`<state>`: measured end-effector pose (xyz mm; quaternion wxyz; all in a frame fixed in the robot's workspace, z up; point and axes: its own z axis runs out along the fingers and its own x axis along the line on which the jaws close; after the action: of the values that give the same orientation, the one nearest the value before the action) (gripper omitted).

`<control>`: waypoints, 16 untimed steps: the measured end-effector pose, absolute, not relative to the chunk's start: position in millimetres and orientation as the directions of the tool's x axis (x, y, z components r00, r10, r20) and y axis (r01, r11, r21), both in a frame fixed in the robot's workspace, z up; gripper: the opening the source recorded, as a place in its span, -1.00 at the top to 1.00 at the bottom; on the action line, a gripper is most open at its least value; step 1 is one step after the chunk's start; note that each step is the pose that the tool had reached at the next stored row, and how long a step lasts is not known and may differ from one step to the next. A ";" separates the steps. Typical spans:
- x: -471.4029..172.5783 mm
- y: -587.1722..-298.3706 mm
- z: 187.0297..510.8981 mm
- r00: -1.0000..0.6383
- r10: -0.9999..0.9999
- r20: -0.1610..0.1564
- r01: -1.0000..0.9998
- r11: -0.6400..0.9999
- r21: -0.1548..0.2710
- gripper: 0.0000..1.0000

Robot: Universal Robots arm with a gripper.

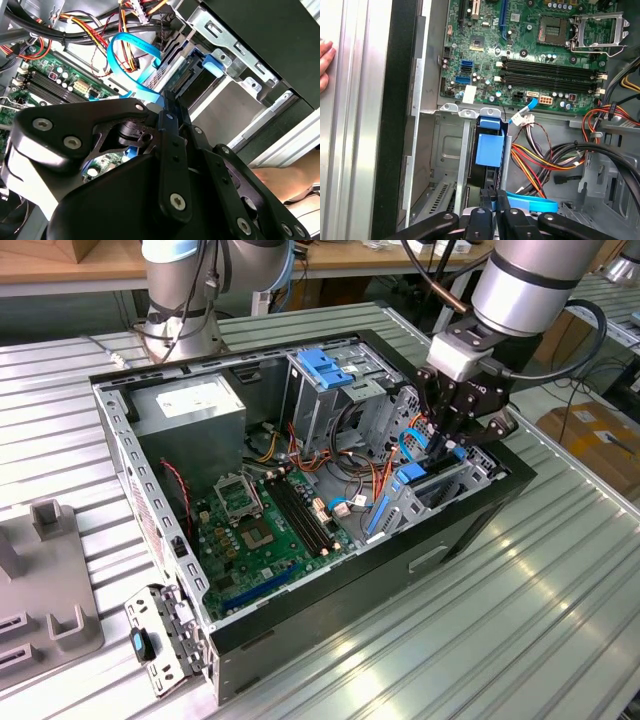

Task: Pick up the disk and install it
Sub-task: 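Insert the first disk wire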

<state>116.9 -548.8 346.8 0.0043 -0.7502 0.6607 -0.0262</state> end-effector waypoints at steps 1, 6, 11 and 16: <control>116.6 -548.8 346.7 0.126 -0.992 0.034 -0.991 -0.127 -0.041 0.68; 116.4 -549.1 344.7 0.126 -0.992 0.033 -0.991 -0.127 -0.041 0.68; 116.2 -549.5 344.1 0.126 -0.992 0.033 -0.991 -0.127 -0.041 0.68; 115.4 -549.8 343.2 0.126 -0.992 0.033 -0.991 -0.127 -0.041 0.68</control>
<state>115.4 -549.8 343.2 0.0045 -0.7502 0.6607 -0.0260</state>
